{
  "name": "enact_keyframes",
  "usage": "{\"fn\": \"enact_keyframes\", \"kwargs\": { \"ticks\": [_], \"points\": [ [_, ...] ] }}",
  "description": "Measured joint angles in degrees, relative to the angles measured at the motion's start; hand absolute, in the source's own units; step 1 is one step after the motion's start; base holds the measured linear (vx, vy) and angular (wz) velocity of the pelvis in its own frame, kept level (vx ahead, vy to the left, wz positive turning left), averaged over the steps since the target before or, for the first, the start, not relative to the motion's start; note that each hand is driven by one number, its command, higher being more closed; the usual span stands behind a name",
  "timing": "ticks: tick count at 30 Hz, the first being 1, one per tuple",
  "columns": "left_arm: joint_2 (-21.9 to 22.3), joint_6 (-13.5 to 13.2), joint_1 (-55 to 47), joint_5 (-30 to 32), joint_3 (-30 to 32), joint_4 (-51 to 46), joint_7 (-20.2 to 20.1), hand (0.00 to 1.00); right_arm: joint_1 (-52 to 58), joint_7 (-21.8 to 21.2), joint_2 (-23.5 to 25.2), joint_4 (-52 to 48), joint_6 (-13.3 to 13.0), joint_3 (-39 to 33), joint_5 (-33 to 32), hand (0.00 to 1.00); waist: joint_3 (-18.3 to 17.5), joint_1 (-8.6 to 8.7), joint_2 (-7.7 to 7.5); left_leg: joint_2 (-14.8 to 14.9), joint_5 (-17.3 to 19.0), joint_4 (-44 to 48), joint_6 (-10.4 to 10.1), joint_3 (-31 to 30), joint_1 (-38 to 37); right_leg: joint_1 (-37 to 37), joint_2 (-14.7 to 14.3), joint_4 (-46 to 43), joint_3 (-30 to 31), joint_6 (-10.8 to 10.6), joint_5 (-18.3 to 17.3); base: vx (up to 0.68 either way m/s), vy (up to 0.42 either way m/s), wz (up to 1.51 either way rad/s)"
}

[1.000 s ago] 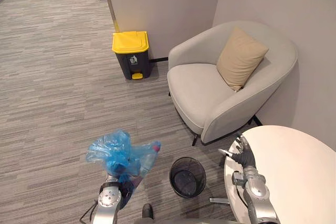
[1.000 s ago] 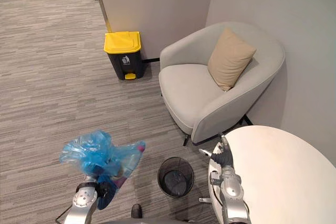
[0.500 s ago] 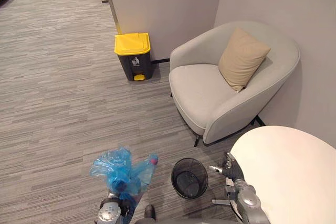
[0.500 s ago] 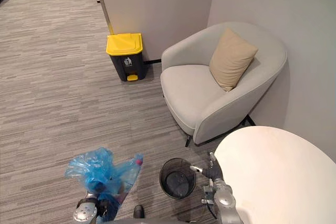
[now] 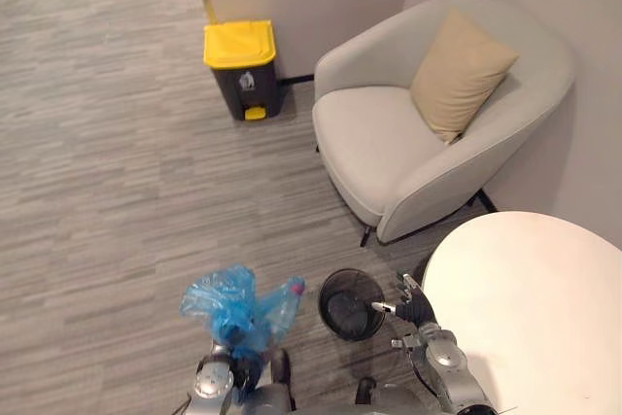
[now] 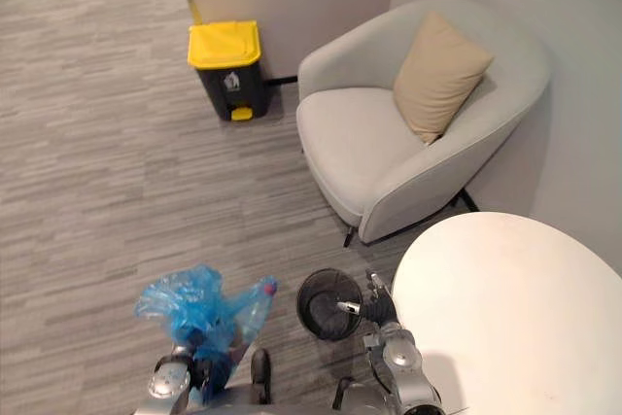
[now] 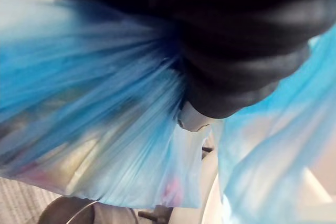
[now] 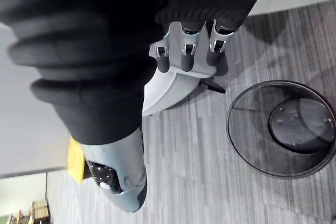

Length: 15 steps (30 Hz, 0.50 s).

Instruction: Gather rubbish on tea table into small bin, then transfer packed bag to large trash can.

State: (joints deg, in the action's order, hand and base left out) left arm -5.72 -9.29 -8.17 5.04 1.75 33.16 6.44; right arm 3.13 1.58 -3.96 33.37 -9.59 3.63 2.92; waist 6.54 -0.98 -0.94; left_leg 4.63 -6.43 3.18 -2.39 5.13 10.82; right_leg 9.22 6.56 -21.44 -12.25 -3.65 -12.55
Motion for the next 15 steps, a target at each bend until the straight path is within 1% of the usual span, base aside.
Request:
{"fn": "enact_keyframes", "kwargs": {
  "ticks": [1, 2, 3, 4, 5, 6, 7, 8, 9, 10, 11, 12, 13, 14, 15],
  "points": [
    [-0.16, -0.11, 0.37, -0.10, 0.14, -1.18, 0.09, 1.00, -0.48, 0.27, -0.05, -0.17, 0.00, 0.61, -0.04, 0.00, 0.44, 0.01, 0.02, 0.11, 0.22, 1.26, 0.05, -0.50, 0.88, 0.72, 0.54, -3.93, 1.60, -0.71, -2.23, -0.05, -0.038, 0.83],
    [-0.48, -0.16, 0.52, -0.42, 0.16, -2.67, 0.13, 1.00, -0.72, 0.66, 0.37, -0.62, -0.02, 1.73, -0.05, 0.00, 1.01, -0.01, -1.40, -1.54, 0.28, 2.66, 0.05, -1.71, 1.51, 0.76, 1.54, -11.04, 4.63, -1.38, -5.48, -0.08, -0.121, 0.84],
    [-0.79, -0.16, 0.25, -0.46, 0.31, -3.53, 0.22, 1.00, -1.37, 0.66, 0.51, -0.77, -0.05, 2.62, -0.07, 0.00, 1.08, -0.25, -2.23, -2.36, 0.41, 4.11, -0.14, -2.71, 2.59, 0.02, 1.50, -10.47, 6.58, -1.22, -7.33, -0.13, -0.137, 0.73],
    [-0.89, -0.14, 0.18, -0.47, 0.55, -3.75, 0.31, 1.00, -2.02, 0.74, 0.24, -0.86, -0.08, 3.11, -0.10, 0.00, 1.22, -0.52, -2.38, -2.44, 0.43, 4.82, -0.21, -3.17, 3.20, -0.27, 1.18, -9.10, 7.02, -0.19, -8.07, -0.20, -0.150, 0.31],
    [0.42, -0.12, -0.02, -0.47, 0.60, -4.12, 0.59, 1.00, -3.39, 0.89, -0.89, -1.06, -0.15, 3.60, -0.28, 0.00, 1.87, -1.81, -0.19, -0.88, -0.14, 4.77, -1.00, -3.70, 4.18, -0.79, -1.04, -5.93, 6.85, 1.35, -7.18, -0.26, -0.100, 0.06],
    [1.28, -0.16, -1.16, -0.48, 0.46, -4.33, 0.93, 1.00, -3.88, 1.01, -1.53, -1.20, -0.22, 3.65, -0.39, 0.00, 1.77, -2.63, 1.55, 0.50, -0.72, 3.53, -1.79, -4.08, 4.65, -1.01, -2.77, -3.45, 6.11, 1.72, -5.60, -0.25, -0.078, -0.05],
    [1.45, -0.16, -1.73, -0.47, 0.37, -4.43, 1.11, 1.00, -3.84, 1.12, -1.69, -1.42, -0.23, 3.58, -0.59, 0.00, 1.72, -3.11, 2.13, 1.14, -1.11, 2.24, -2.01, -4.25, 4.57, -0.98, -3.56, -2.59, 5.88, 1.95, -4.96, -0.23, -0.068, 0.20],
    [1.40, -0.12, -2.33, -0.46, 0.31, -4.52, 1.21, 1.00, -2.99, 1.56, -1.98, -2.78, -0.27, 3.40, -0.62, 0.00, 2.04, -2.99, 2.86, 1.82, -1.63, -0.21, -2.56, -5.39, 4.61, -1.13, -4.51, -1.50, 4.35, 2.63, -3.86, -0.15, -0.072, 0.35],
    [1.34, -0.10, -2.35, -0.46, 0.17, -4.52, 1.21, 1.00, -2.37, 1.79, -2.17, -3.35, -0.32, 3.21, -0.63, 0.00, 2.19, -2.93, 3.06, 2.18, -1.56, -1.15, -2.65, -5.80, 4.65, -1.12, -4.72, -1.22, 3.53, 2.67, -3.55, -0.15, -0.128, 0.62],
    [1.39, -0.09, -2.41, -0.46, -0.38, -4.57, 1.19, 1.00, -1.59, 2.10, -2.41, -3.56, -0.42, 2.44, -0.62, 0.00, 2.42, -2.77, 3.58, 2.57, -0.83, -3.63, -3.57, -5.88, 4.71, -1.66, -5.36, 0.15, 1.29, 3.76, -1.83, -0.11, -0.074, 0.71],
    [1.16, -0.07, -1.86, -0.45, -1.09, -4.57, 1.20, 1.00, -1.26, 2.28, -2.18, -3.60, -0.34, 0.78, -0.61, 0.00, 2.87, -2.62, 3.08, 2.88, 1.59, -4.06, -4.97, -4.17, 5.59, -2.02, -4.61, 3.21, -0.74, 4.91, 0.15, -0.09, -0.057, 0.69],
    [0.93, -0.07, -1.40, -0.43, -1.50, -4.58, 1.16, 1.00, -1.34, 2.36, -1.89, -3.61, -0.33, 0.24, -0.61, 0.00, 3.31, -2.63, 2.65, 2.74, 1.64, -1.90, -4.59, -2.59, 6.63, -1.83, -3.90, 3.47, -1.29, 5.27, 0.56, -0.08, 0.009, 0.79],
    [0.91, -0.05, -0.89, -0.34, -2.28, -4.61, 0.98, 1.00, -1.11, 2.59, -1.79, -3.63, -0.27, -0.84, -0.64, 0.00, 3.92, -2.13, 1.57, 1.73, 1.70, 5.02, -4.13, 0.21, 8.49, -1.52, -1.60, 3.40, -2.96, 5.28, 0.81, -0.08, 0.012, 0.81],
    [1.05, -0.08, -1.39, -0.34, -2.68, -4.84, 0.93, 1.00, -0.52, 2.93, -1.79, -3.82, -0.24, -1.77, -0.67, 0.00, 4.04, -0.95, 0.95, 1.26, 3.52, 13.65, -2.09, 2.51, 8.39, -2.05, 0.32, 3.45, -4.35, 4.94, 1.02, -0.10, 0.017, 0.78],
    [1.05, -0.09, -1.58, -0.33, -2.83, -4.87, 0.90, 1.00, -0.09, 3.09, -1.83, -4.29, -0.24, -2.09, -0.65, 0.00, 4.00, -0.63, 1.01, 1.51, 4.22, 16.26, -1.25, 3.33, 7.78, -2.35, 0.77, 3.55, -4.72, 4.77, 1.12, -0.08, 0.085, 0.54]
  ]
}}
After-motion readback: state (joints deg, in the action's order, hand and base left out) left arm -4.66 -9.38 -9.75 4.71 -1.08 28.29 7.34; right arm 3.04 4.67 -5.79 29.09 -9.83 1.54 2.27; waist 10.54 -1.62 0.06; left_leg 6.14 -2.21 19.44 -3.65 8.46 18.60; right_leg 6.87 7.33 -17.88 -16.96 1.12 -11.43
